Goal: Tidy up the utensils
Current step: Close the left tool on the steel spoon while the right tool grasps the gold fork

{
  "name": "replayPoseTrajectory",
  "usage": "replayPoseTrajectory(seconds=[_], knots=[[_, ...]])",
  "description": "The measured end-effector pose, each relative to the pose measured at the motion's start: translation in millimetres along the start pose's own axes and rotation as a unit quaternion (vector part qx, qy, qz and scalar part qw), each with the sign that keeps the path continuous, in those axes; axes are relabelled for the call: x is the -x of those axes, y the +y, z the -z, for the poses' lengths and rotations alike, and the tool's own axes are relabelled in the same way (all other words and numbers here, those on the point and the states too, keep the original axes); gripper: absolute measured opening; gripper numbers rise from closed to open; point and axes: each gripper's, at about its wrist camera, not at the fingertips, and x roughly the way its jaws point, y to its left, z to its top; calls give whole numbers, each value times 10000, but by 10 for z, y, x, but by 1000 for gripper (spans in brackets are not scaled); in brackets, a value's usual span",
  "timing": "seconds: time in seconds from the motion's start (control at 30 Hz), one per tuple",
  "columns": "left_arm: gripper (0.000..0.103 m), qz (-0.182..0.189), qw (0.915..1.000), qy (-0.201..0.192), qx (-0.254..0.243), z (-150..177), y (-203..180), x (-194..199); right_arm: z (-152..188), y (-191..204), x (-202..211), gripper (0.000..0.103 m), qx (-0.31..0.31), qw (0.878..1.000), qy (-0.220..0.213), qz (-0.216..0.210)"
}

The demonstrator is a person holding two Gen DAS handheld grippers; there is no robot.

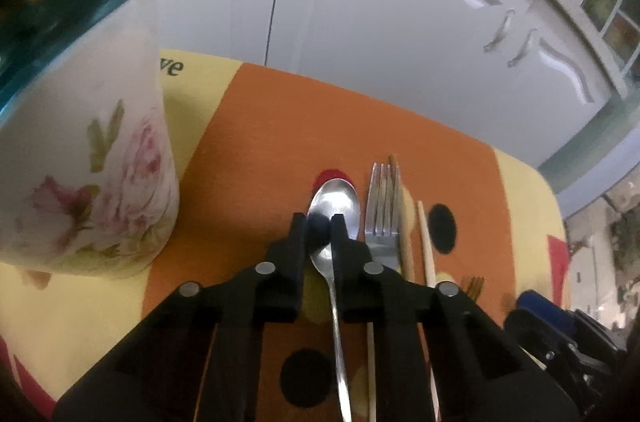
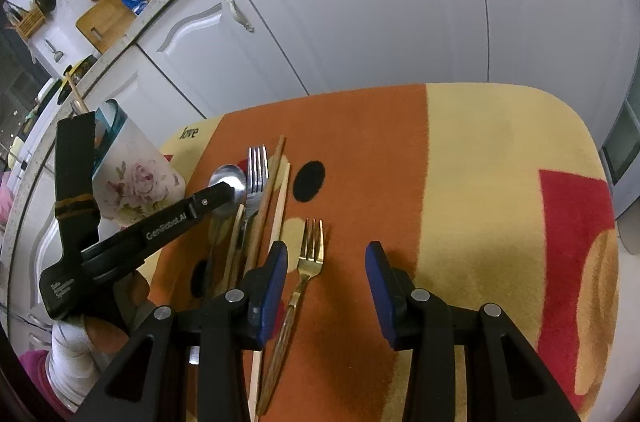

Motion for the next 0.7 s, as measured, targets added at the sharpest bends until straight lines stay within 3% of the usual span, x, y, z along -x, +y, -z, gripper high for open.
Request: replayPoseTrajectory(seconds=[0.37,0.7], knots=[[1,526,9978,369,-175,124,27,165,-8,92,-28,39,219,9998,34,21],[2,685,9947,717,-253,294,89,273,-24,127,-223,36,478,9986,215,85]])
